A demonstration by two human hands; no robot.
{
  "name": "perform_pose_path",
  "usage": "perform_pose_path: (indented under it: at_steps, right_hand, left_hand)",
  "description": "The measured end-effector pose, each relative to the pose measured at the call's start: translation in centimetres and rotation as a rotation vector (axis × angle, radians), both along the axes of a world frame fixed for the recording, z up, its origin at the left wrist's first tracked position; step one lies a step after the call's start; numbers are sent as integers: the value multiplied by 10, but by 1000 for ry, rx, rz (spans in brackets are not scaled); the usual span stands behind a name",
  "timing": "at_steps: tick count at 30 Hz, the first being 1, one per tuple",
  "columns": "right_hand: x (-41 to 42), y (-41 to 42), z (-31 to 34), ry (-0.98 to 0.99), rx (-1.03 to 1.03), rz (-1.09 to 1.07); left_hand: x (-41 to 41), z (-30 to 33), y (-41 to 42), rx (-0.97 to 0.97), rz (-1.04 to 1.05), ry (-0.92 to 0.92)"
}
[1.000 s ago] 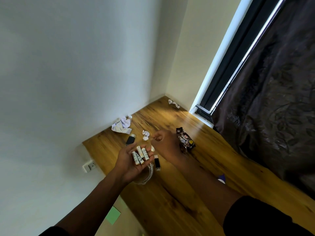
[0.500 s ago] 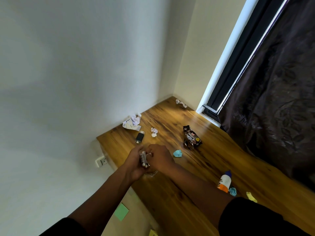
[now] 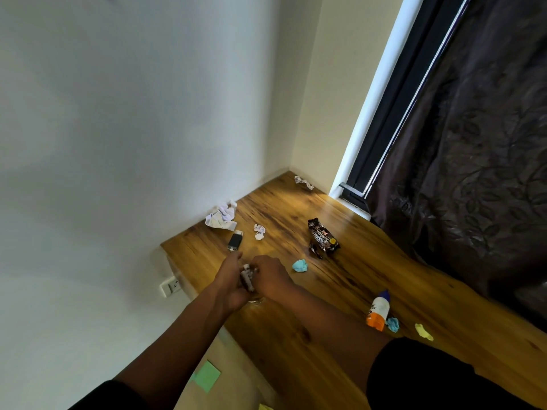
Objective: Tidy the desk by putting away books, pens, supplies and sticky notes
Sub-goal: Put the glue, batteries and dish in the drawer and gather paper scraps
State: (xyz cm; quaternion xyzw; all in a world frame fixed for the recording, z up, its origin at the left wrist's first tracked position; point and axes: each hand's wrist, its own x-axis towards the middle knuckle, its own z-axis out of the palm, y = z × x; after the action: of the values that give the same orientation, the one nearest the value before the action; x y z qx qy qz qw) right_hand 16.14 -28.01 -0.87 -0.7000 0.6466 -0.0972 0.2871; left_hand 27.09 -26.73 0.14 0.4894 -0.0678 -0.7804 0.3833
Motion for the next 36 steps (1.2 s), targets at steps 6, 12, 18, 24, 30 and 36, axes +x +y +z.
perform_pose_path:
  at_steps: [6, 12, 18, 24, 30, 36]
  right_hand:
    - [4, 3, 2, 35, 13, -7]
    - [2, 8, -1, 45, 6, -10]
    - [5, 12, -6, 61, -52, 9]
    - [5, 16, -10, 86, -142, 26]
    - [-5, 14, -16, 92, -194, 26]
    - [-16, 10, -15, 166, -172, 56]
  left_hand:
    - [2, 6, 4, 7, -8, -10]
    - [1, 8, 12, -22, -3, -80]
    - [4, 14, 17, -65, 13, -142]
    - [8, 9, 17, -97, -39, -221]
    - [9, -7, 11, -256, -192, -637]
    - [18, -20, 19, -798, -528, -1453]
